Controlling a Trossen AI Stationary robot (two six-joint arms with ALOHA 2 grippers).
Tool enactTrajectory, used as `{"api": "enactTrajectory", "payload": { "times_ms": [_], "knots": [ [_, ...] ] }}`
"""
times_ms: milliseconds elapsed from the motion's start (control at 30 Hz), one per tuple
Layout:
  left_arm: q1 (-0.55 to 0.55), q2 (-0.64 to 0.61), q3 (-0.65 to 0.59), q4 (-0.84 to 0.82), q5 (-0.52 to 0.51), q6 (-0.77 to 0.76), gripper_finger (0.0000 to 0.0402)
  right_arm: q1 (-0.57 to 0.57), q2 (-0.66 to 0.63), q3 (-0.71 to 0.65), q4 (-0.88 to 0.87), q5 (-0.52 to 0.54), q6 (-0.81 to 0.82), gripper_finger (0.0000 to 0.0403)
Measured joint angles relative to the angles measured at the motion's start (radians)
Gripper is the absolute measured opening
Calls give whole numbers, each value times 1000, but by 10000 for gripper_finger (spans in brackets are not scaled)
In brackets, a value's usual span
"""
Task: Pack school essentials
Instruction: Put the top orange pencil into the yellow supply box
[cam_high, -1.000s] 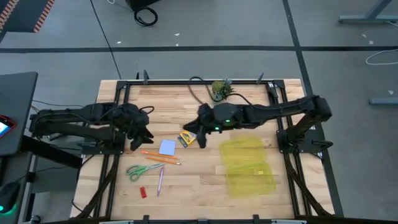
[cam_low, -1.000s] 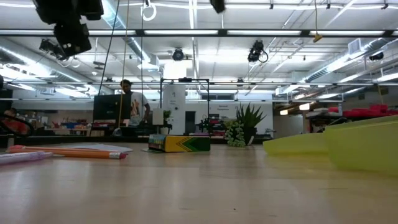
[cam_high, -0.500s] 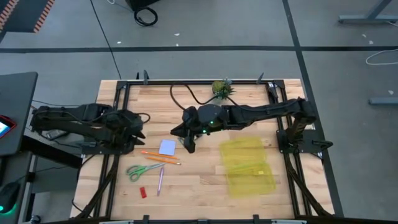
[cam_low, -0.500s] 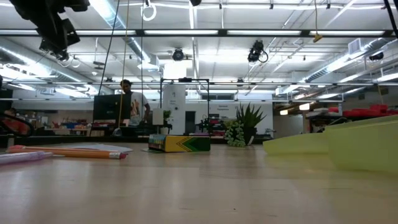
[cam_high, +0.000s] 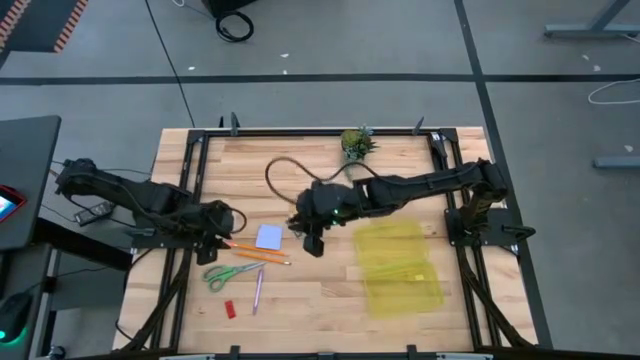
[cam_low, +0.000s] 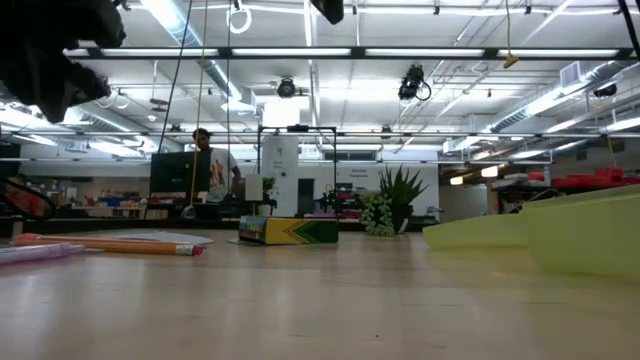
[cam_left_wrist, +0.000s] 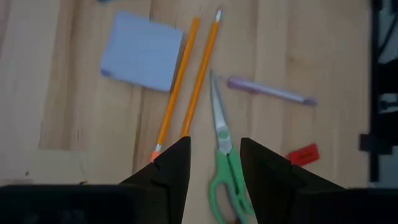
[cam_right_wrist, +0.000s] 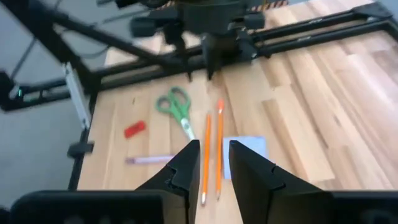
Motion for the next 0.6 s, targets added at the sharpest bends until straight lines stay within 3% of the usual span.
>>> {"api": "enactTrajectory", "payload": {
  "times_ms": [133, 333, 600],
  "knots": [
    [-24, 18, -40, 16, -63, -45, 131, 30, -1, 0, -15, 31, -19, 95],
    [-40, 71, -100, 52, -76, -98, 119, 37, -1, 0, -88, 70, -28, 95],
    [-85, 187, -106, 92, -76, -110, 165, 39, -37, -98, -55, 42, -17, 94]
  ]
}}
